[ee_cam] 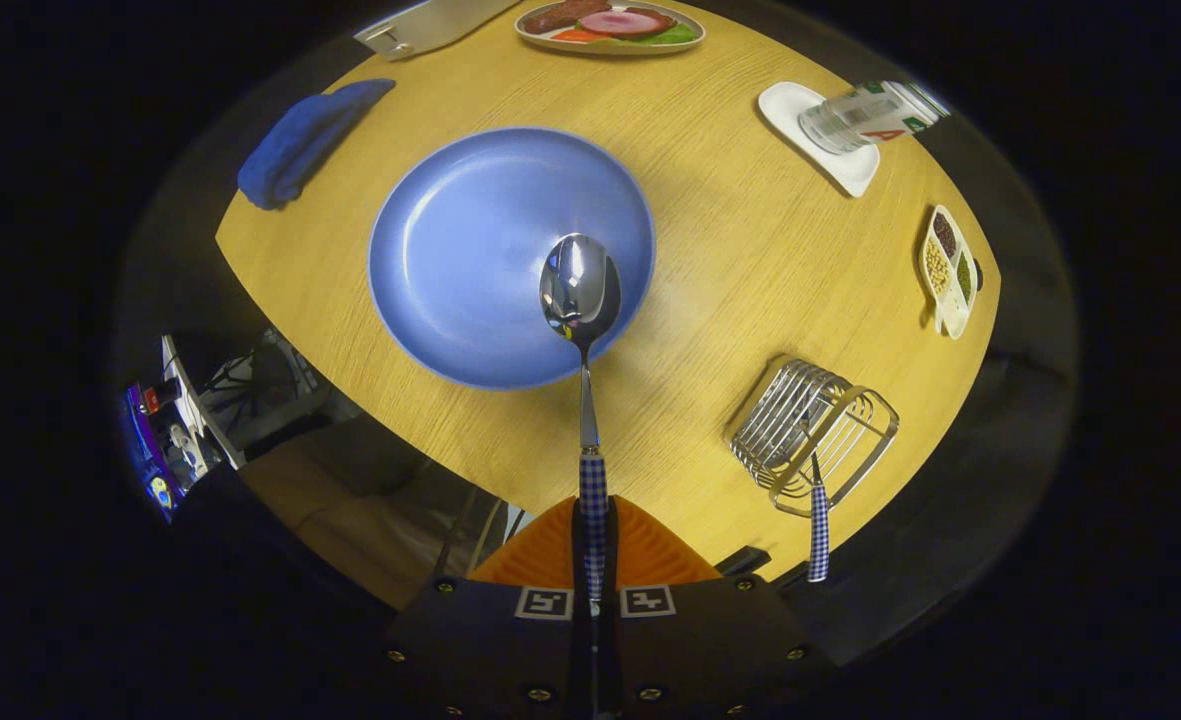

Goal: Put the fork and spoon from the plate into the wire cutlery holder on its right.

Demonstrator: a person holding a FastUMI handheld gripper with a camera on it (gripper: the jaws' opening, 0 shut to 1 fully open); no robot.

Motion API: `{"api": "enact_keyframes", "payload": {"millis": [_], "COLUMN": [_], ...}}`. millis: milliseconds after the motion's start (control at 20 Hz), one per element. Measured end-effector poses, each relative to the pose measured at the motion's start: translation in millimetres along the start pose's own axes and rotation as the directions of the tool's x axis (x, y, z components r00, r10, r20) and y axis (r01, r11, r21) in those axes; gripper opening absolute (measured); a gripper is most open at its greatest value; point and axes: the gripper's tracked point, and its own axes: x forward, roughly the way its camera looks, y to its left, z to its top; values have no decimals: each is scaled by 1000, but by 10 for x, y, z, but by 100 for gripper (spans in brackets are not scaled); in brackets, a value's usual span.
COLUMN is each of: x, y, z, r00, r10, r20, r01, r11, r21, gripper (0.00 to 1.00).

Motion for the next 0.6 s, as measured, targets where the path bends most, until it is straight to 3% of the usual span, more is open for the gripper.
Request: {"api": "enact_keyframes", "payload": {"millis": [600], "x": [-150], "y": [-445], "z": [-541], "r00": [997], "r10": [-1], "r20": [-73], "r01": [6], "r11": [998], "r21": [64], "gripper": [3]}}
